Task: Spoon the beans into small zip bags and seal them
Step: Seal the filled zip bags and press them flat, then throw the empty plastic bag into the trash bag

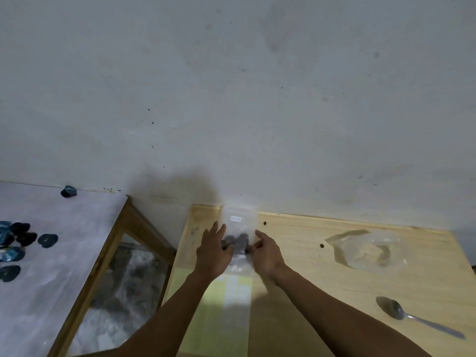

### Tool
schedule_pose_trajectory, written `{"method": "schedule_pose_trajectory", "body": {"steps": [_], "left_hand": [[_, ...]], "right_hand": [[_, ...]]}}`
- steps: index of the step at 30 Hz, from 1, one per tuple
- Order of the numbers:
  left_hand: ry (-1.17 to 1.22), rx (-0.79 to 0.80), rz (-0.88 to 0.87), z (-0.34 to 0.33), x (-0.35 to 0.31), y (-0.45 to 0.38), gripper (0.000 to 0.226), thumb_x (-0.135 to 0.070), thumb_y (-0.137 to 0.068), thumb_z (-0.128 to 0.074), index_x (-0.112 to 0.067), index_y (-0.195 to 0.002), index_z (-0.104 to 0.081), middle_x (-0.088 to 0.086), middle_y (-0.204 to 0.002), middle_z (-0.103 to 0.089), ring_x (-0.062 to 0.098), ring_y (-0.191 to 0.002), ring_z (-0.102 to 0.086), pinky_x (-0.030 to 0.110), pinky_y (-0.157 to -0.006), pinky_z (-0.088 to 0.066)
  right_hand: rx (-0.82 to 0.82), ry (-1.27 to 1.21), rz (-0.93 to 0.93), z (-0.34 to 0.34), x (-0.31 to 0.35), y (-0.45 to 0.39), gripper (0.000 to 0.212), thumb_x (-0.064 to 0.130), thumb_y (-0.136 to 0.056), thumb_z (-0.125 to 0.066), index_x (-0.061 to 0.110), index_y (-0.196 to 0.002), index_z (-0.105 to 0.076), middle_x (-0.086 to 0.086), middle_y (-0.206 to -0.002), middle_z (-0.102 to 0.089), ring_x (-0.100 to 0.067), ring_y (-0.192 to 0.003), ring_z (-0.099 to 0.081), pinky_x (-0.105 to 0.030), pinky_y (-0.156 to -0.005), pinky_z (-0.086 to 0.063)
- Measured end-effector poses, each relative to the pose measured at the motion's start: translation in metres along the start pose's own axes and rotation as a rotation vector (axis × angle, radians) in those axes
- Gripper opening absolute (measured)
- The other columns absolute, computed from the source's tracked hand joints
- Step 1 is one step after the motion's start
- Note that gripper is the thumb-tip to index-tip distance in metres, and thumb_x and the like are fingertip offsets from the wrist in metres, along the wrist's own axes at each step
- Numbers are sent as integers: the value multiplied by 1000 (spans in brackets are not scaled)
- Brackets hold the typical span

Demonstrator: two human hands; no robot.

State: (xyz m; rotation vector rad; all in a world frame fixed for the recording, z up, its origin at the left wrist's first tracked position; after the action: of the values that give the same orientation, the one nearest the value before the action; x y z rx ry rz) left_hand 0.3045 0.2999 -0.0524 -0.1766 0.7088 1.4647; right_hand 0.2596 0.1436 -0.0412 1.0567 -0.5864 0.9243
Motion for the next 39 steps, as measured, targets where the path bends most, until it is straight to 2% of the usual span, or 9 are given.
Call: {"method": "schedule_pose_trajectory", "body": {"steps": [4,6,10,16,21,24,27,32,39], "left_hand": [[-46,-24,0,0,3,2,64,-36,-94,-53,-30,-151,-25,1,-162,-10,31,-149,-2,50,-118,-20],[-115,-124,-106,10,-9,12,59,-35,-93,-55,-30,-147,-33,2,-161,-16,32,-149,-5,49,-116,-22],[-129,-281,-420,17,-47,45,41,-28,-89,-57,-28,-130,-53,-3,-140,-44,22,-134,-37,36,-106,-36],[-108,-27,-713,-33,-92,82,27,-24,-97,-41,-20,-117,-58,0,-114,-55,17,-103,-49,36,-89,-44],[-73,92,-866,-81,-106,99,31,-17,-91,-50,-11,-119,-60,8,-123,-61,23,-118,-54,38,-101,-45],[-154,164,-793,-107,-110,96,51,-28,-93,-48,-14,-141,-41,8,-152,-38,25,-145,-26,42,-120,-20],[-338,216,-668,-132,-112,86,67,-47,-95,-42,-21,-151,-17,5,-162,-9,25,-150,5,47,-121,2],[-494,286,-600,-160,-105,85,88,-64,-89,-40,-19,-154,0,7,-161,17,28,-146,23,49,-117,15],[-510,365,-495,-161,-104,86,92,-66,-89,-41,-25,-152,11,0,-156,30,21,-142,33,47,-118,16]], "right_hand": [[-89,58,71,23,4,-5,35,14,-97,-53,5,-130,-57,0,-78,-61,-17,-76,-60,-22,-72,-47],[-166,171,144,40,6,-13,32,9,-94,-55,1,-123,-62,-8,-94,-64,-20,-85,-62,-19,-79,-46],[-162,467,271,44,10,-37,25,1,-81,-61,0,-105,-67,-21,-109,-61,-43,-101,-58,-48,-86,-51],[-49,742,391,30,20,-54,22,12,-95,-44,4,-103,-63,-20,-123,-55,-40,-105,-51,-40,-94,-44],[5,689,311,44,9,-53,23,8,-98,-43,0,-106,-63,-20,-117,-58,-35,-110,-52,-34,-97,-38],[-20,587,235,62,-2,-48,23,0,-91,-46,-3,-106,-64,-21,-114,-57,-35,-106,-54,-29,-87,-37],[-71,536,177,88,-22,-39,37,-7,-85,-45,1,-117,-61,-18,-120,-50,-33,-109,-52,-25,-88,-38],[-187,692,152,127,-53,-20,42,-5,-89,-42,4,-129,-53,-15,-127,-44,-32,-115,-47,-40,-100,-45],[-207,846,81,137,-77,-16,41,2,-98,-32,2,-139,-37,-17,-132,-42,-31,-118,-43,-39,-97,-45]]}}
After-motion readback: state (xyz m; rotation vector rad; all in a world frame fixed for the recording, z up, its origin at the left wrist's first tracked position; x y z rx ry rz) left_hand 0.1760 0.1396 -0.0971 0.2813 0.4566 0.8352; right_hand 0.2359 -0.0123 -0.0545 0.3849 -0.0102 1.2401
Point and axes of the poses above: each hand's wrist, its own y-axis away from the middle knuckle, its own z-axis out of the back of the hand, x = y × z, the point moved 10 cm from there along -y, towards the middle knuckle
